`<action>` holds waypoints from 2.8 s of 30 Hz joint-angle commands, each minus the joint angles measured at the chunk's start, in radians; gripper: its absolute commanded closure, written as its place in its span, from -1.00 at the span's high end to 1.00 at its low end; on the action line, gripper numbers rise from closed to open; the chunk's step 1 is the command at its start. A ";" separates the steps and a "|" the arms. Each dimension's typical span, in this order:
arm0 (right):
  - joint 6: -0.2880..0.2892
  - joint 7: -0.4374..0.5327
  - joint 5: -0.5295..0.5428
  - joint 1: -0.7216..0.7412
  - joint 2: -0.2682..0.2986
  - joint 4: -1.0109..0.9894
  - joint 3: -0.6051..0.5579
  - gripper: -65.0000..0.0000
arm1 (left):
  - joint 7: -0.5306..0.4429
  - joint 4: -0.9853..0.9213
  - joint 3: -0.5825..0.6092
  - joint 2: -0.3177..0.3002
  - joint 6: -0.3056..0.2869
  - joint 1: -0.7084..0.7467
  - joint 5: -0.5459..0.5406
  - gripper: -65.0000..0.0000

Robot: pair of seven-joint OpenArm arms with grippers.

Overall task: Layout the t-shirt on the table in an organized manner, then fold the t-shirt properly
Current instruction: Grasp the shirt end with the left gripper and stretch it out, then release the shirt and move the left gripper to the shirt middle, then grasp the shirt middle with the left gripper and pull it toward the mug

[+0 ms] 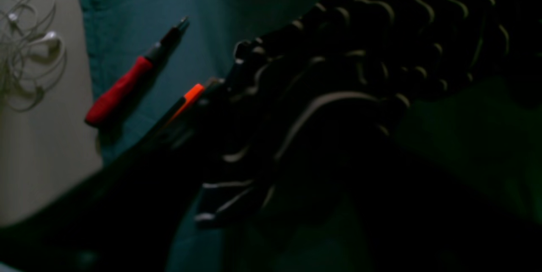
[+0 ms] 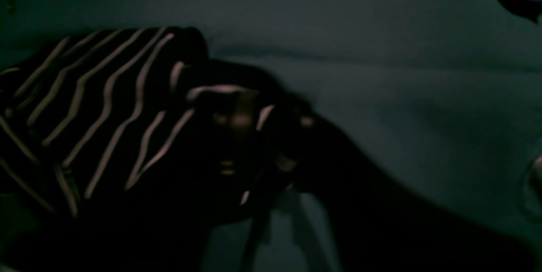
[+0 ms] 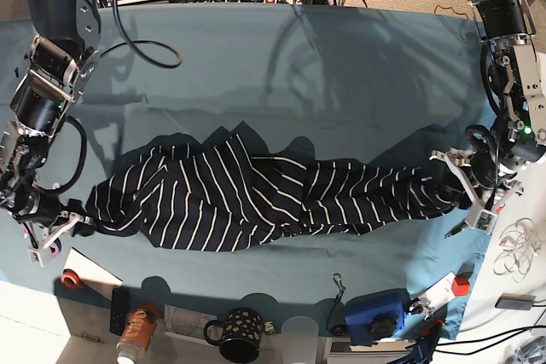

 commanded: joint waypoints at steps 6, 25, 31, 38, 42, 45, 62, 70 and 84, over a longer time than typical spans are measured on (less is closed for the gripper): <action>0.012 -0.016 0.365 0.038 0.039 0.019 0.003 -0.33 | 0.018 0.058 -0.010 -0.016 0.054 -0.022 -0.040 0.00; 0.067 -0.197 0.611 0.046 0.044 0.020 0.436 -0.33 | 0.053 0.256 0.045 0.038 -0.085 0.100 -0.312 0.00; 0.067 -0.197 0.610 -0.035 0.087 0.020 0.459 -0.33 | -0.071 0.256 0.256 0.162 -0.046 0.131 -0.135 0.00; 0.067 -0.197 0.584 -0.179 0.134 0.020 0.460 -0.33 | -0.104 0.240 0.459 0.272 0.146 0.070 0.154 0.00; 0.067 -0.197 0.585 -0.246 0.155 0.020 0.461 -0.33 | -0.105 0.197 0.490 0.334 0.158 0.061 0.182 0.00; 0.067 -0.197 0.585 -0.280 0.161 0.020 0.461 -0.33 | -0.106 0.136 0.489 0.370 0.159 0.055 0.201 0.00; 0.067 -0.197 0.584 -0.306 0.160 0.020 0.461 -0.33 | -0.146 -0.219 0.490 0.422 0.159 -0.100 0.216 0.00; 0.067 -0.197 0.584 -0.306 0.160 0.020 0.461 -0.33 | -0.147 -0.245 0.490 0.431 0.159 -0.103 0.167 -0.32; 0.067 -0.197 0.585 -0.306 0.160 0.020 0.461 -0.33 | -0.134 -0.245 0.490 0.471 0.246 -0.103 0.256 -1.00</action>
